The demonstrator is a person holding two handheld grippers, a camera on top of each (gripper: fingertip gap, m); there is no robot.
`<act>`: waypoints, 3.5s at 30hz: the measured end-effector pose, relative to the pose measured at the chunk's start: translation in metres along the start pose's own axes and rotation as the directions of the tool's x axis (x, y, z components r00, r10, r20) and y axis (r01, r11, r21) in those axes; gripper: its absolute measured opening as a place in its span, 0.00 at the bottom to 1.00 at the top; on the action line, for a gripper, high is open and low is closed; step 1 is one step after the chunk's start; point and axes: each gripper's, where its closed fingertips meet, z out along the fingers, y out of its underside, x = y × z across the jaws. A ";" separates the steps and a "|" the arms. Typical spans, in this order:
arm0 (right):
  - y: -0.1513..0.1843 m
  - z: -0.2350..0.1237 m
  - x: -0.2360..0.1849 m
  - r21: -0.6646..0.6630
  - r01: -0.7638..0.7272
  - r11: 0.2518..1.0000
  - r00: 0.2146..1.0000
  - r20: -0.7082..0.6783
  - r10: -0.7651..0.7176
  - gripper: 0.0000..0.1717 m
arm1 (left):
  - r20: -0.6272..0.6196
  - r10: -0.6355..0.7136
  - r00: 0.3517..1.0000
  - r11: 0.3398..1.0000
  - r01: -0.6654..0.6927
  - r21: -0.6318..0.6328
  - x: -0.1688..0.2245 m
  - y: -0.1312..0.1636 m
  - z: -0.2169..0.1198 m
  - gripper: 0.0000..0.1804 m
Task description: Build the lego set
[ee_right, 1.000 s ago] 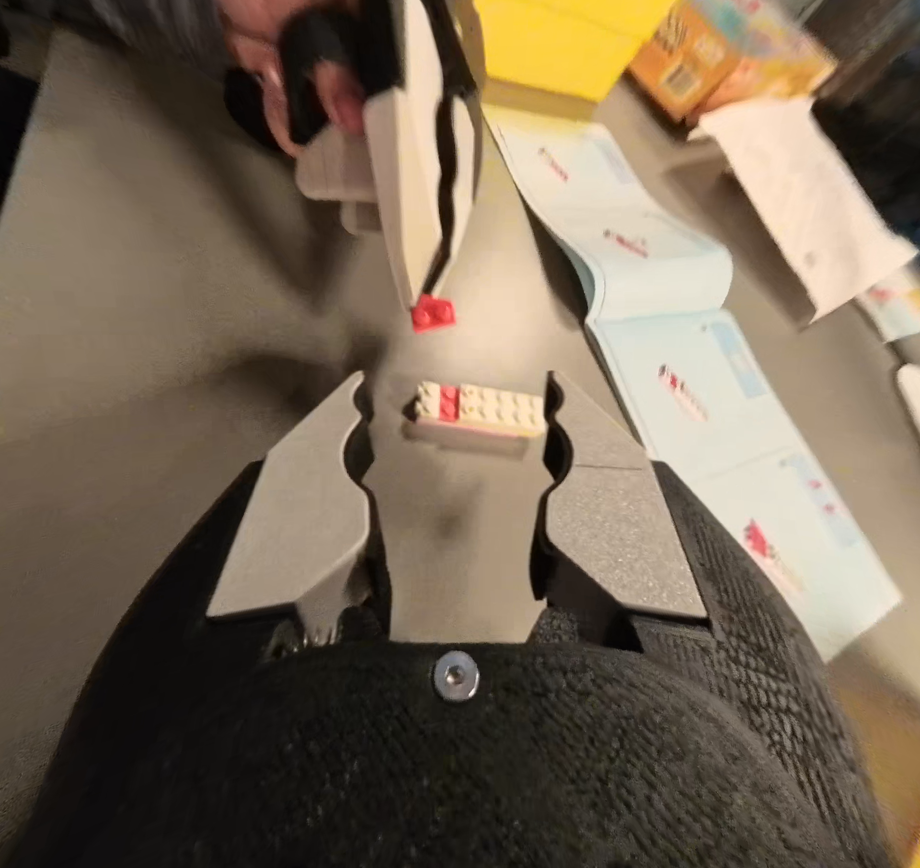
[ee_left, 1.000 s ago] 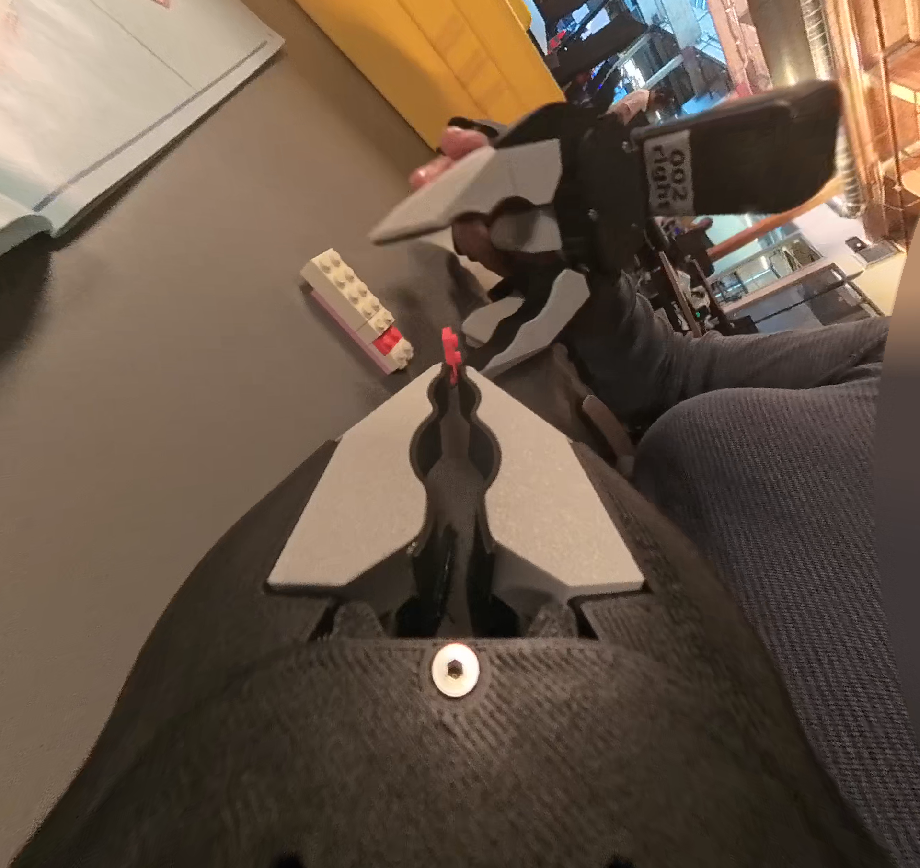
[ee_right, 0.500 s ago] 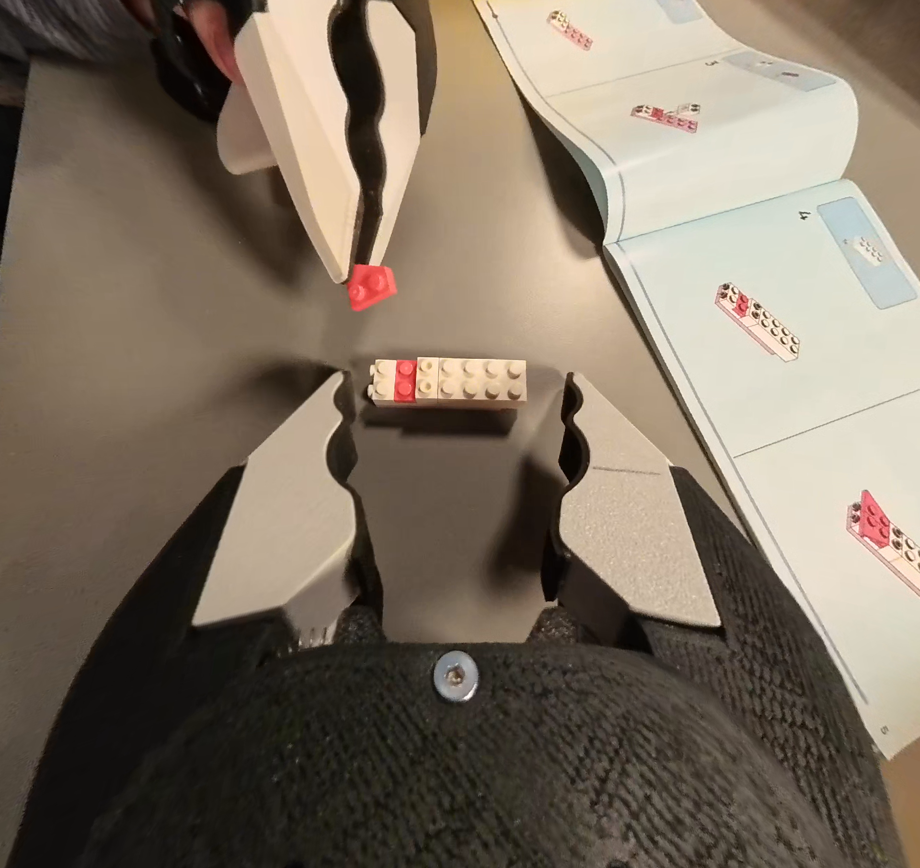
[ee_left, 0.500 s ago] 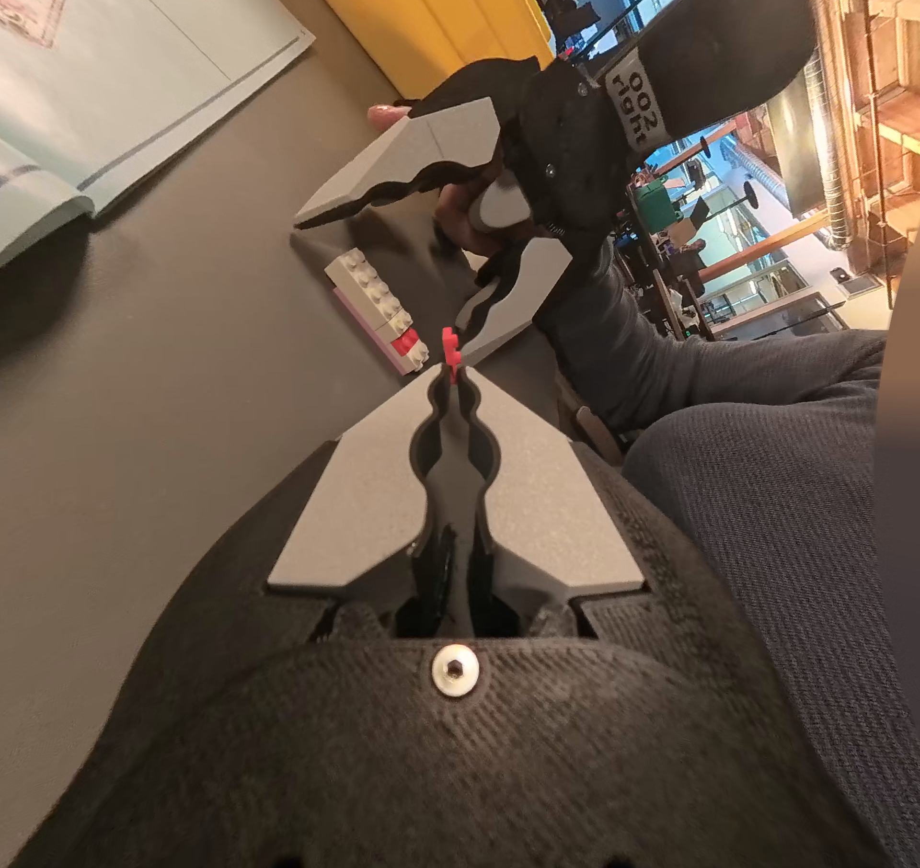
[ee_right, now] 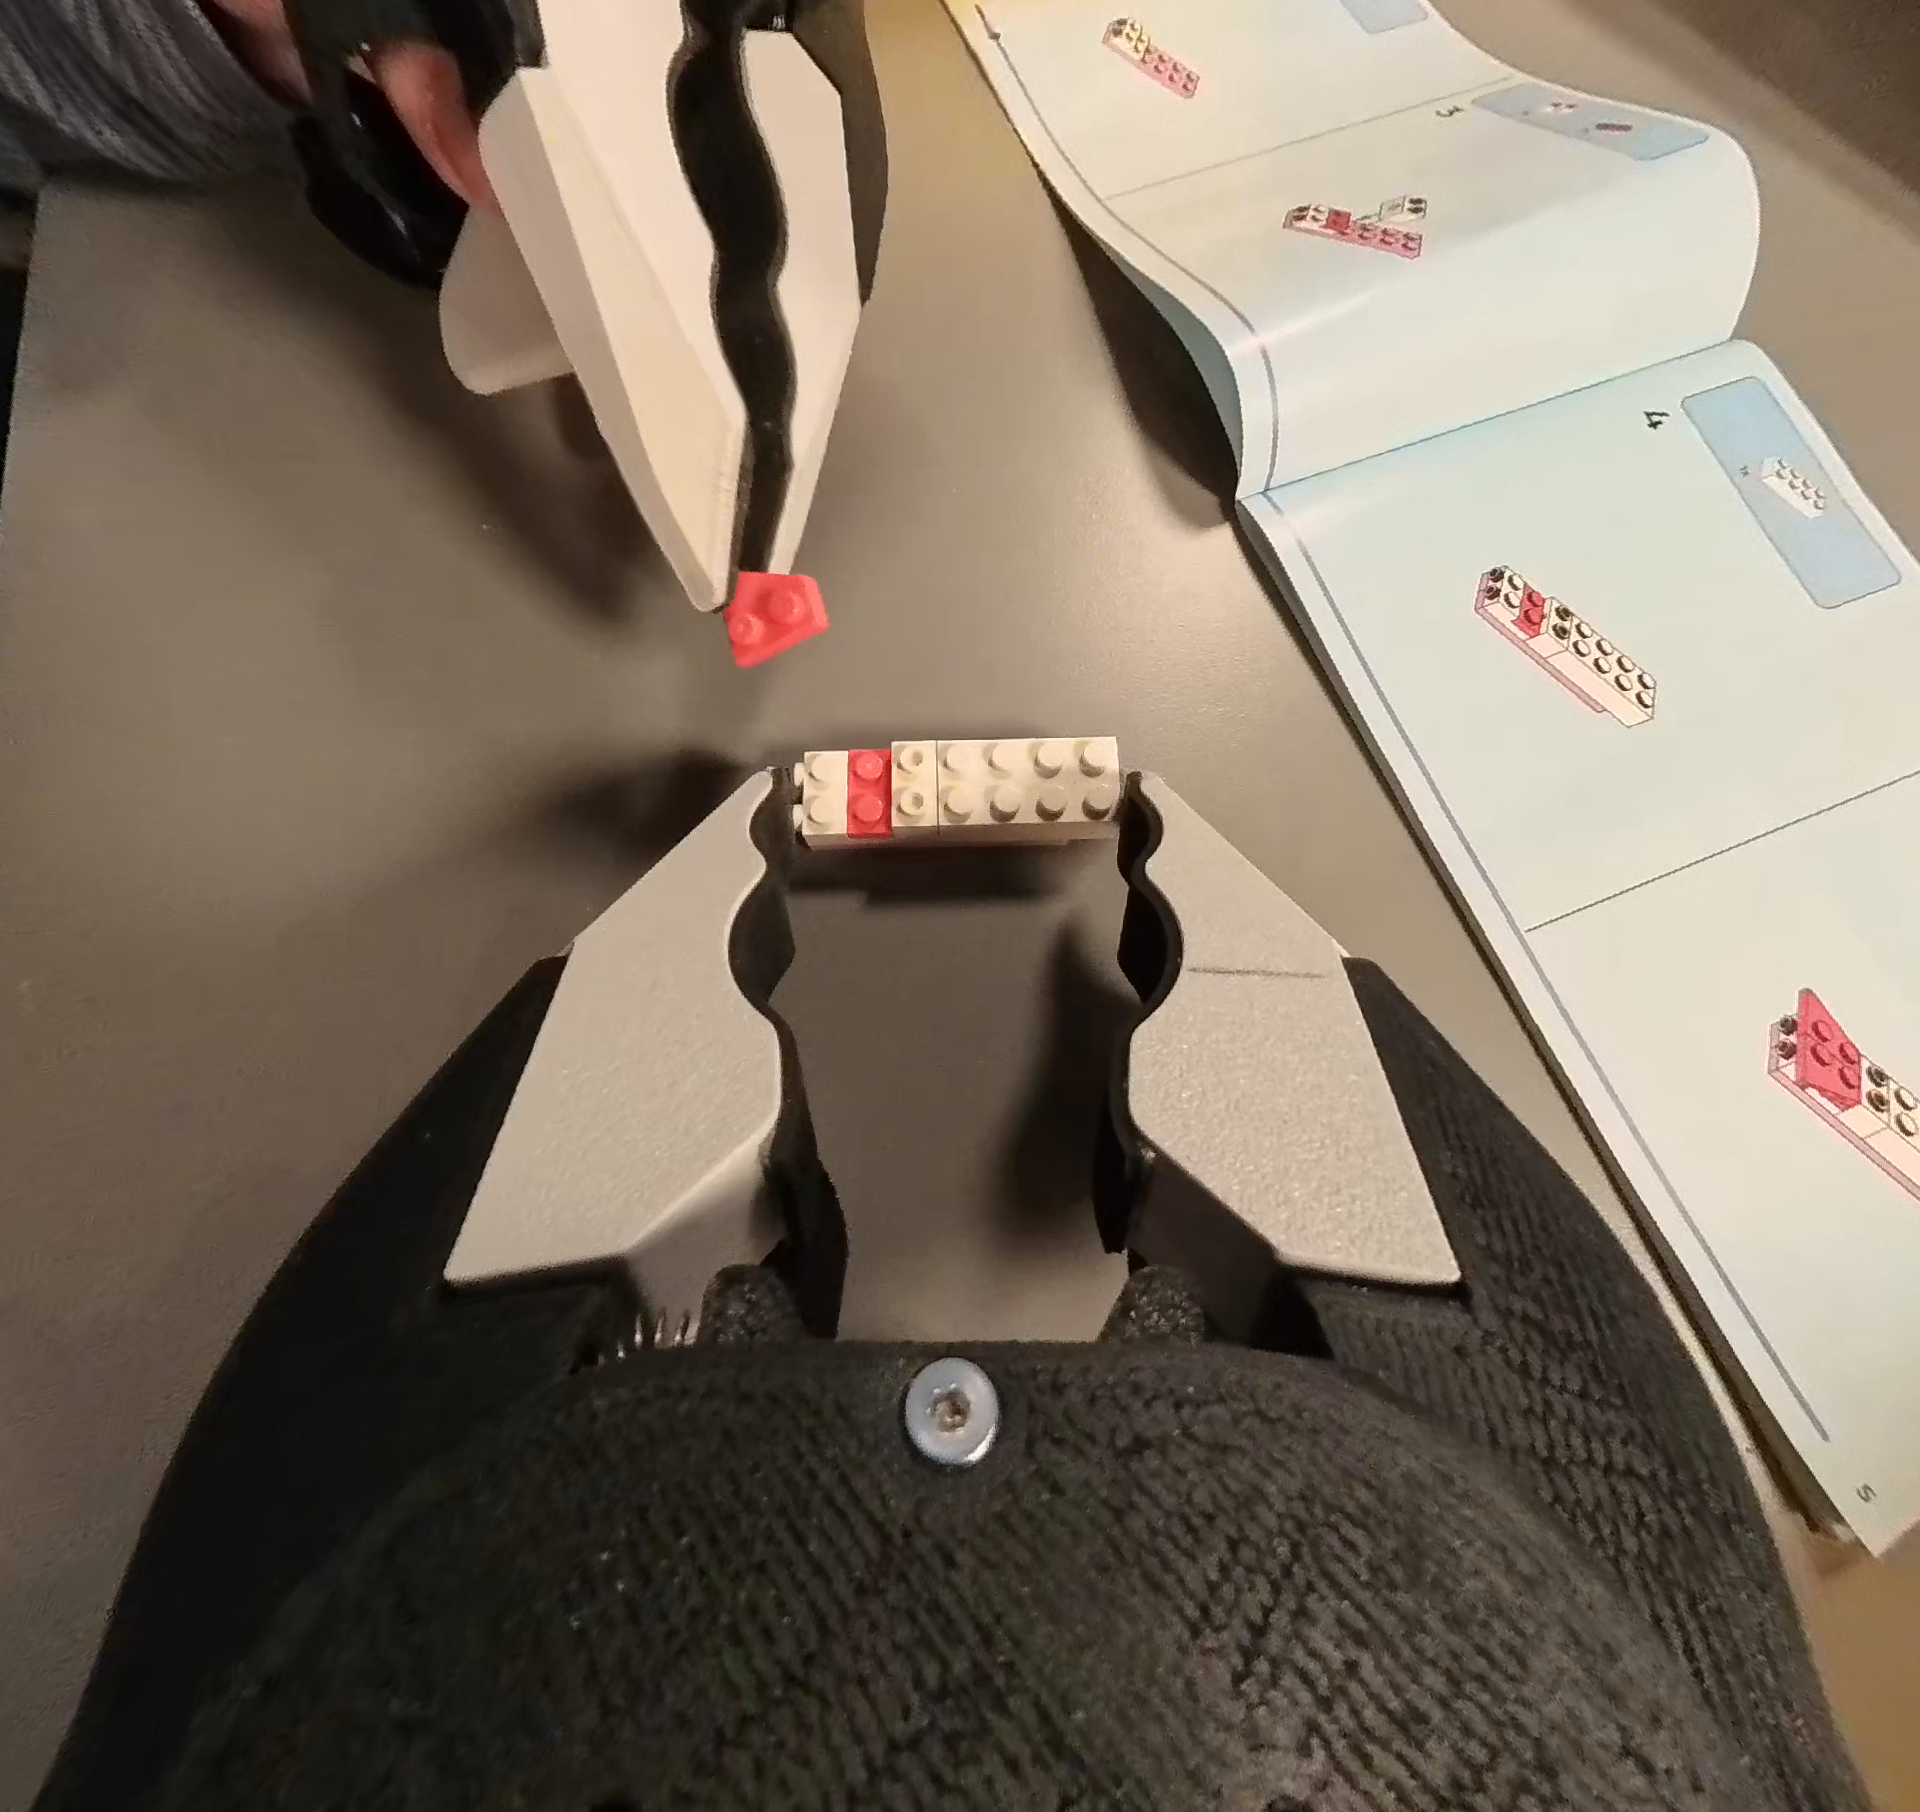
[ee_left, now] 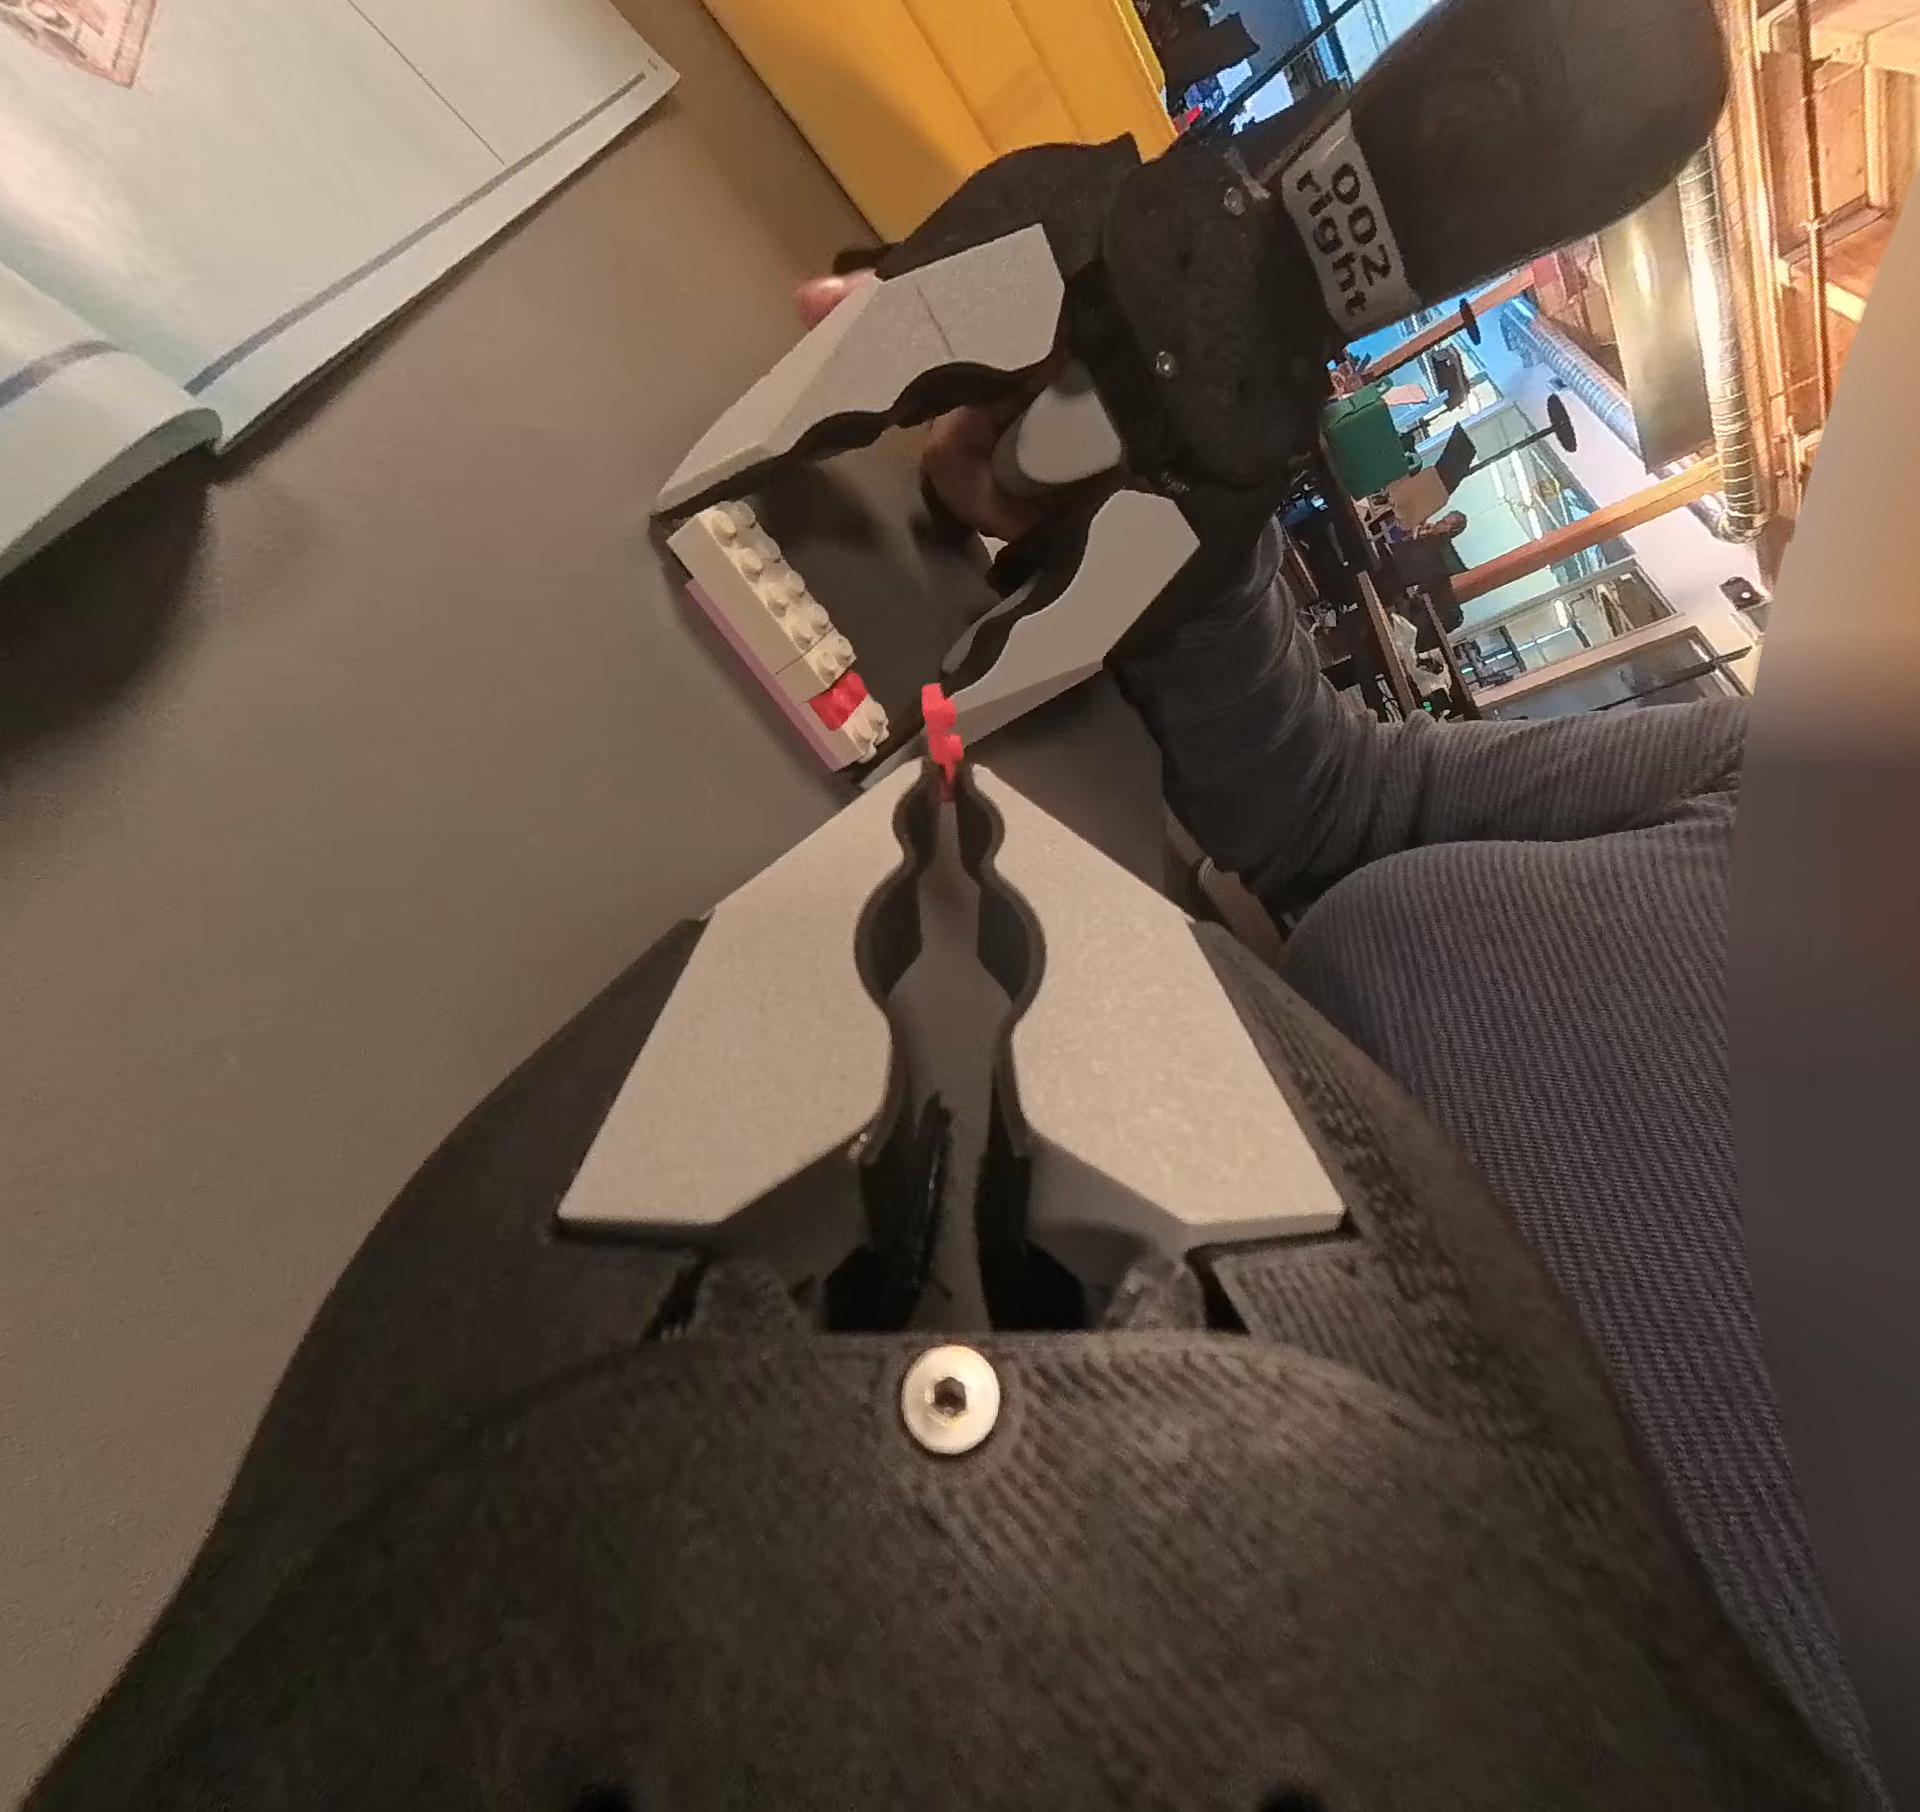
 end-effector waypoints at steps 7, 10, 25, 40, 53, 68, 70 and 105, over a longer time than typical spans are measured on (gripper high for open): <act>-0.002 -0.003 -0.003 0.018 0.089 0.996 0.995 -0.037 -0.088 0.36 | 0.014 0.021 1.000 1.000 -0.022 0.019 0.000 -0.003 0.000 0.01; -0.009 -0.007 0.000 0.052 0.201 0.978 0.974 -0.121 -0.193 0.36 | 0.016 0.030 0.999 0.999 -0.030 0.036 0.000 -0.005 -0.002 0.01; -0.048 -0.021 0.002 -0.077 0.717 0.693 0.555 -0.538 -0.635 0.36 | 0.178 0.379 0.908 0.922 -0.387 0.014 0.003 -0.011 -0.007 0.01; -0.069 -0.034 -0.010 -0.129 0.831 0.542 0.338 -0.656 -0.675 0.35 | 0.295 0.654 0.697 0.740 -0.670 -0.059 0.009 -0.011 -0.008 0.01; -0.070 -0.034 -0.033 -0.052 0.884 0.464 0.333 -0.627 -0.704 0.36 | 0.155 0.683 0.714 0.729 -0.680 -0.079 0.019 0.004 -0.010 0.01; -0.075 -0.038 -0.051 0.124 0.847 0.516 0.486 -0.573 -0.660 0.36 | -0.062 0.533 0.844 0.845 -0.534 -0.020 0.037 0.013 -0.014 0.01; -0.072 -0.036 -0.047 0.194 0.778 0.597 0.600 -0.511 -0.616 0.36 | -0.075 0.497 0.864 0.866 -0.500 -0.024 0.037 0.013 -0.013 0.01; -0.028 -0.014 -0.042 0.195 0.350 0.916 0.936 -0.048 -0.348 0.08 | -0.097 -0.175 0.980 0.982 0.167 -0.089 0.006 0.011 0.007 0.01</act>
